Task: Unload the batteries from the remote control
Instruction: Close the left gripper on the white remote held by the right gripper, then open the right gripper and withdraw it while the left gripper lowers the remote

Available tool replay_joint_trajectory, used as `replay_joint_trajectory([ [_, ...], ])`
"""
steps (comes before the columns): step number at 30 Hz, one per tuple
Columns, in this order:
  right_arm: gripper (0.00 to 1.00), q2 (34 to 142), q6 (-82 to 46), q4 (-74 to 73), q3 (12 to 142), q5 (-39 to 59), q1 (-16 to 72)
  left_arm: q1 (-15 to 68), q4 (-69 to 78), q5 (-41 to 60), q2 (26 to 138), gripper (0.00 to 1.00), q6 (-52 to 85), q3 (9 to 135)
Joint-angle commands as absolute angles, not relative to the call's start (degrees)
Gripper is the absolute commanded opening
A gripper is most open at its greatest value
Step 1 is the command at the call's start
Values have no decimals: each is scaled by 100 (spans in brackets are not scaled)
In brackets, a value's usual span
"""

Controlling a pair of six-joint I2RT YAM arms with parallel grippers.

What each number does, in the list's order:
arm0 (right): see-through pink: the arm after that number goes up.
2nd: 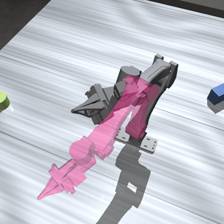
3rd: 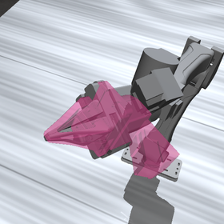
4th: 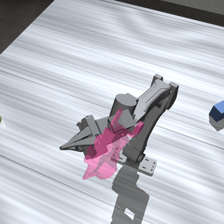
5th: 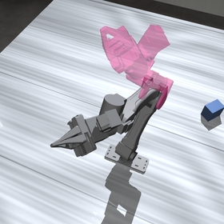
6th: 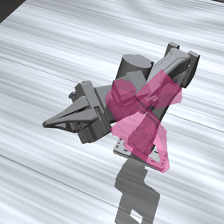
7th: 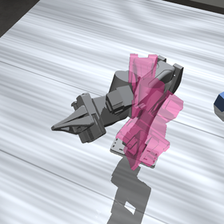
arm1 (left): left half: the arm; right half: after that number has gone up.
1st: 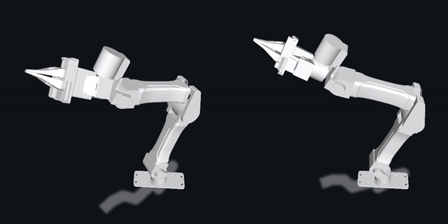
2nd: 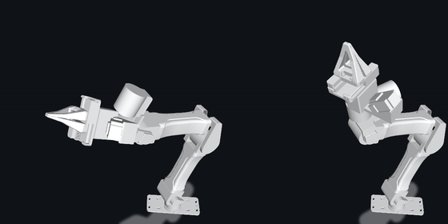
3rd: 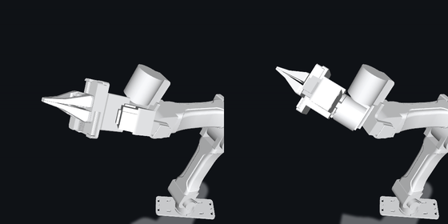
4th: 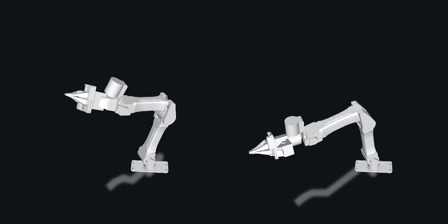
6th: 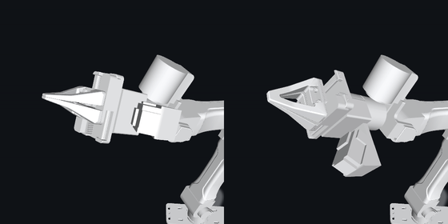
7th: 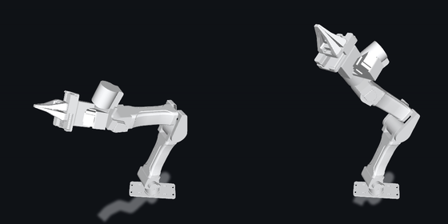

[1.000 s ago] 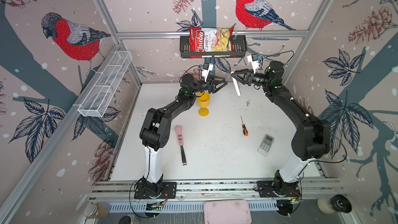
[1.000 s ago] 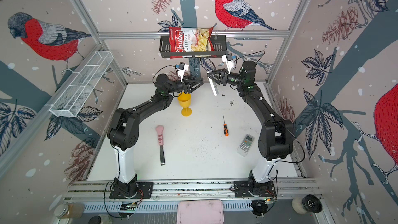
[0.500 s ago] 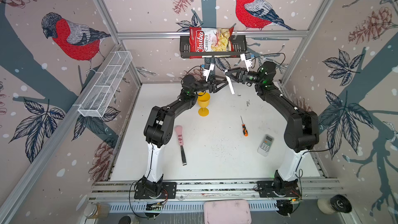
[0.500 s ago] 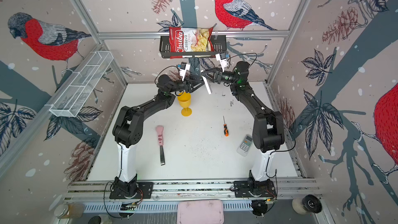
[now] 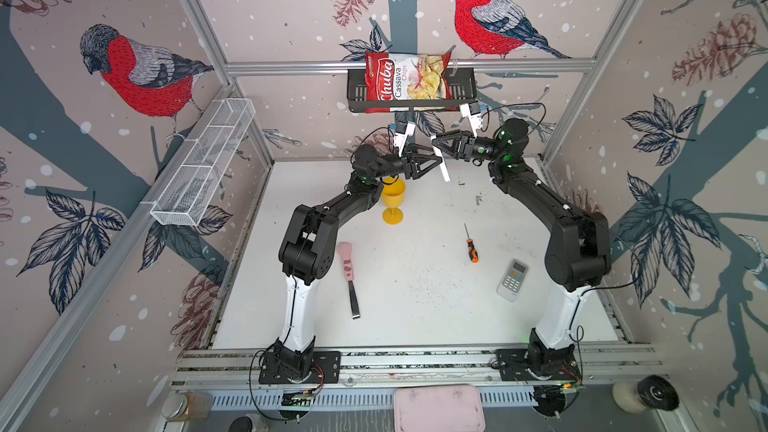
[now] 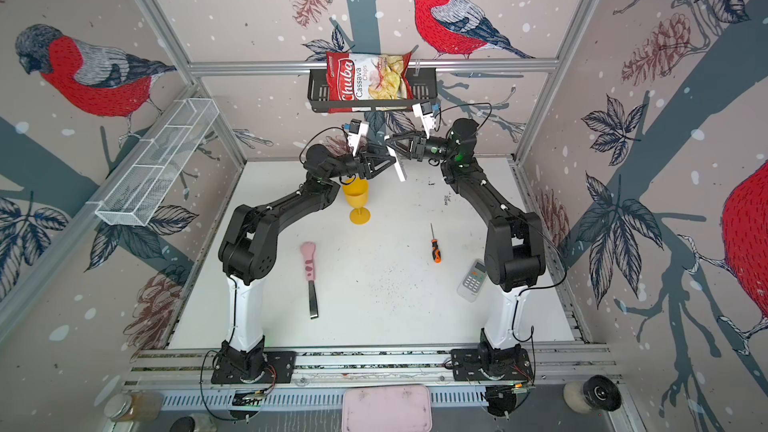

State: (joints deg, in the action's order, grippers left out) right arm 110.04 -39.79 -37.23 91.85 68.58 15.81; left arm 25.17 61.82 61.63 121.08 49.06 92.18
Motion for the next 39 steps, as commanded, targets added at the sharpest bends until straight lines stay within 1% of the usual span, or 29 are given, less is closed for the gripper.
replay_joint_trajectory([
  [1,19,10934,-3841,-3753,9176,6798,1591,2557,6209,6202,12031,67,4723,9255],
  [4,19,10932,-3832,-3719,9180,6795,1617,2583,6208,6187,12040,62,4711,9264],
  [8,20,10912,-3827,-3709,9165,6784,1626,2593,6209,6195,11999,53,4703,9231],
  [10,23,10897,-3830,-3696,9160,6781,1630,2593,6205,6189,11958,49,4678,9187],
  [11,26,10896,-3830,-3690,9158,6792,1626,2597,6205,6180,11937,46,4667,9163],
  [13,40,10894,-3825,-3701,9140,6786,1628,2593,6220,6179,11894,41,4658,9118],
  [15,58,10889,-3824,-3743,9082,6790,1635,2593,6224,6175,11832,38,4637,9048],
  [17,70,10857,-3793,-3761,9028,6767,1626,2593,6215,6137,11750,37,4589,8954],
  [18,76,10840,-3768,-3777,8997,6743,1619,2593,6188,6113,11713,36,4542,8910],
  [21,84,10799,-3721,-3773,8915,6636,1580,2602,6004,6045,11608,36,4407,8808],
  [27,93,10684,-3891,-4077,8632,6443,1462,2669,5270,5846,11364,33,3881,8701],
  [31,94,10482,-3956,-4223,8304,6136,1286,2755,4264,5534,11116,32,3238,8677],
  [35,95,10155,-4099,-4364,7849,5802,1079,2868,3234,4954,10712,32,2630,8502],
  [39,95,9601,-4310,-4598,7168,5330,878,3039,1984,4286,10398,32,2147,8496],
])
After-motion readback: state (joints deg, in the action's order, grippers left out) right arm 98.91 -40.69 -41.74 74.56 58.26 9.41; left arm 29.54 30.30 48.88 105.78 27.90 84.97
